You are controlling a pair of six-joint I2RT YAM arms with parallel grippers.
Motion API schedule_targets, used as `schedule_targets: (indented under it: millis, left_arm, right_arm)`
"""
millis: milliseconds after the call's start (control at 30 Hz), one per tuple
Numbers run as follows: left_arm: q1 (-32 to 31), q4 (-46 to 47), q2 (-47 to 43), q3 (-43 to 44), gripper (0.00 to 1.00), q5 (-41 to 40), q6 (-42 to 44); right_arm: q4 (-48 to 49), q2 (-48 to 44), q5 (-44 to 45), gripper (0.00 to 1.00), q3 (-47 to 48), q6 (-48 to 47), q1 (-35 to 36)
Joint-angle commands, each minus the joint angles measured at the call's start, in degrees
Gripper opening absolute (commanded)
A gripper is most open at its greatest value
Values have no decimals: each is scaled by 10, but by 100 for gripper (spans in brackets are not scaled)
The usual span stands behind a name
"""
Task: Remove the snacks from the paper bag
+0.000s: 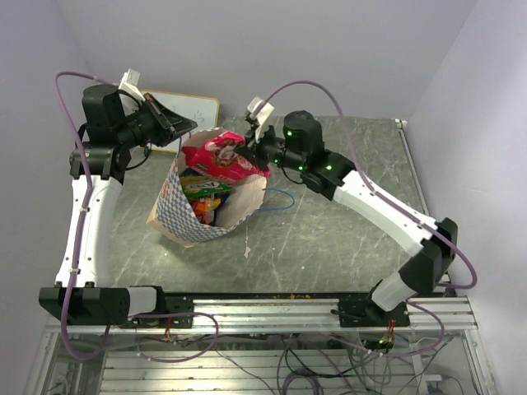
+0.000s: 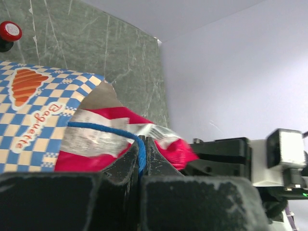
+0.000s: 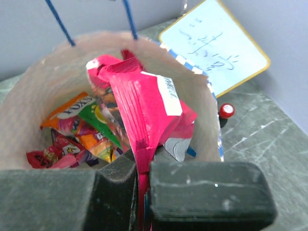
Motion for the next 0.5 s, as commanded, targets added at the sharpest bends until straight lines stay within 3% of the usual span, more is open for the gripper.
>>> schedule_targets:
  millis: [0,267,467]
  left_arm:
    - [3,15,-5,26,7,16,9]
    - [3,2,3,37,7,-1,29]
    - [3,11,5,21,7,9,18]
  right_arm:
    - [33,-73,81,0,-4,52,0]
    - [18,-184,243,0,-17,76,-1]
    - [-30,-183,424,0,34,29,-5]
